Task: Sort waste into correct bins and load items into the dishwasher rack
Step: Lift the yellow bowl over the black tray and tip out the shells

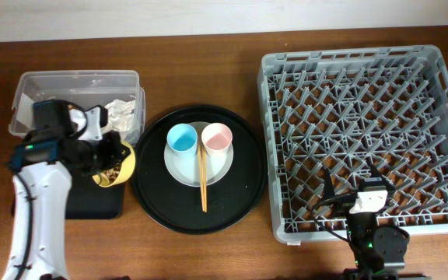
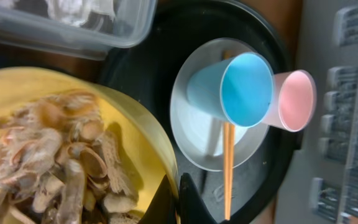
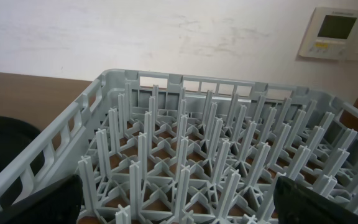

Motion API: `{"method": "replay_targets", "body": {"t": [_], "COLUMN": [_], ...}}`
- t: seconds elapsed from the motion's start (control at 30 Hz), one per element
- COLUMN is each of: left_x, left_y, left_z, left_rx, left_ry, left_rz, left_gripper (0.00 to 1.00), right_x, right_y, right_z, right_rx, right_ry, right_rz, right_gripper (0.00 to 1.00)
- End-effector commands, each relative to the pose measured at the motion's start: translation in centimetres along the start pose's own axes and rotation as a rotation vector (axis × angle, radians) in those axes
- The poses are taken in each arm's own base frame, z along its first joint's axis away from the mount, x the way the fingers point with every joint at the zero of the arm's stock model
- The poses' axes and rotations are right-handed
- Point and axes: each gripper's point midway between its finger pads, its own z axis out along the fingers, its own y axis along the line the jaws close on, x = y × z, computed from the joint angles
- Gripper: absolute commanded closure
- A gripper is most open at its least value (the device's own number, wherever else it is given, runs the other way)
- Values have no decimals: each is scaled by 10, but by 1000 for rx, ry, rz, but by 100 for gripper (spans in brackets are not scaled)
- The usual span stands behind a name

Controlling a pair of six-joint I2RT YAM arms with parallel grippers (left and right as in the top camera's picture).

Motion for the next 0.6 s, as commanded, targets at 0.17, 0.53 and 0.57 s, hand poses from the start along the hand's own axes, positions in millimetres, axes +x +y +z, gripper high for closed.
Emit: {"method": "replay_targets", "body": {"t": [0.17, 0.53, 0.57], "left_x": [-28, -26, -26], "left_y": [32, 89, 90], "left_z": [-45, -64, -65], "left_rx": [332, 663, 662], "left_ry": [-238, -450, -452], "left_rz": [-65, -276, -279], "left_gripper": [100, 100, 100], "right_x": [2, 1, 1], "right_y": [2, 2, 2], "right_z": [0, 0, 0], "right_rx": [-7, -7, -7], "right_ry": [1, 0, 0], "right_rz": [-7, -7, -7], "right_gripper": [2, 2, 2]}}
